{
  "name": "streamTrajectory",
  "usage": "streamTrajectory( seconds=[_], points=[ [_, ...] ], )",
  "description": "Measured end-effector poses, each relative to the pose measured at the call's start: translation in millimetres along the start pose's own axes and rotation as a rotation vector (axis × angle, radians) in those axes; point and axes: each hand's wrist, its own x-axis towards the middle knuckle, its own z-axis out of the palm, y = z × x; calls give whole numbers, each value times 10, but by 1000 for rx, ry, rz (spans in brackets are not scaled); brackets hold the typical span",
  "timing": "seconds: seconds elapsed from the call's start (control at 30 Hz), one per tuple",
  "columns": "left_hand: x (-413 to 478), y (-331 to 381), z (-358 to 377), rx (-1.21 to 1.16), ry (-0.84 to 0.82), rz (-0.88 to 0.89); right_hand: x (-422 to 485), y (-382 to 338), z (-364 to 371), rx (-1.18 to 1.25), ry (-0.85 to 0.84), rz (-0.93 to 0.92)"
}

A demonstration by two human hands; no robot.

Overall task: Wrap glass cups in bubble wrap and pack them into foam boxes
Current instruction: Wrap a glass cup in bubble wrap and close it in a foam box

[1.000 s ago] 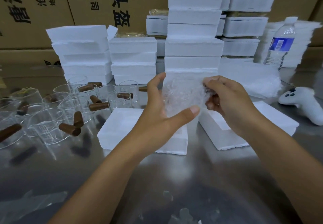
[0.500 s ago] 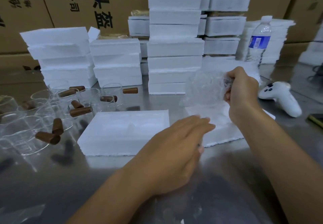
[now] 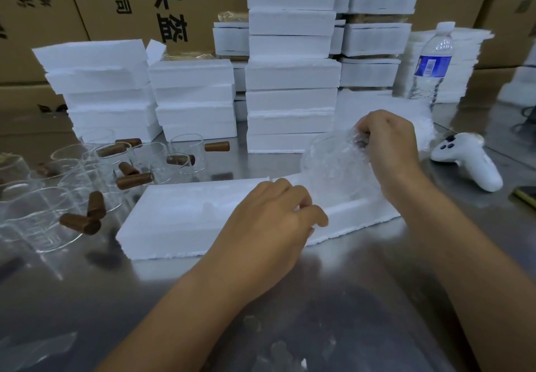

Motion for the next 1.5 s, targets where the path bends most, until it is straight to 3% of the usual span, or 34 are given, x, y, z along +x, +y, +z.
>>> streamTrajectory(
  seconds=[0.23,0.4,0.63,0.8,1.03,1.23,1.37,1.5],
  points=[
    [-25,-87,-19,-41,-18,-58,-64,48,107,-38,-283,52],
    [-33,-101,-35,-101,-16,-165,-16,103,76,-233,-378,145],
    [-56,-245,-132,-284,54,-374,3,187,33,-563,-275,4],
    [-116,-344,-165,-250,-168,-548,27,215,2,-551,-229,-24],
    [-94,-268,-157,-209,-243,-554,68,218,-27,-486,-106,-41],
    [-61,-201,-241,-107,-49,-471,128,293,-84,-585,-49,38],
    [-52,-143,-367,3,163,-410,130,305,-95,-630,-69,59],
    [-40,-67,-526,-56,428,-339,122,297,-118,-792,-123,141]
  ],
)
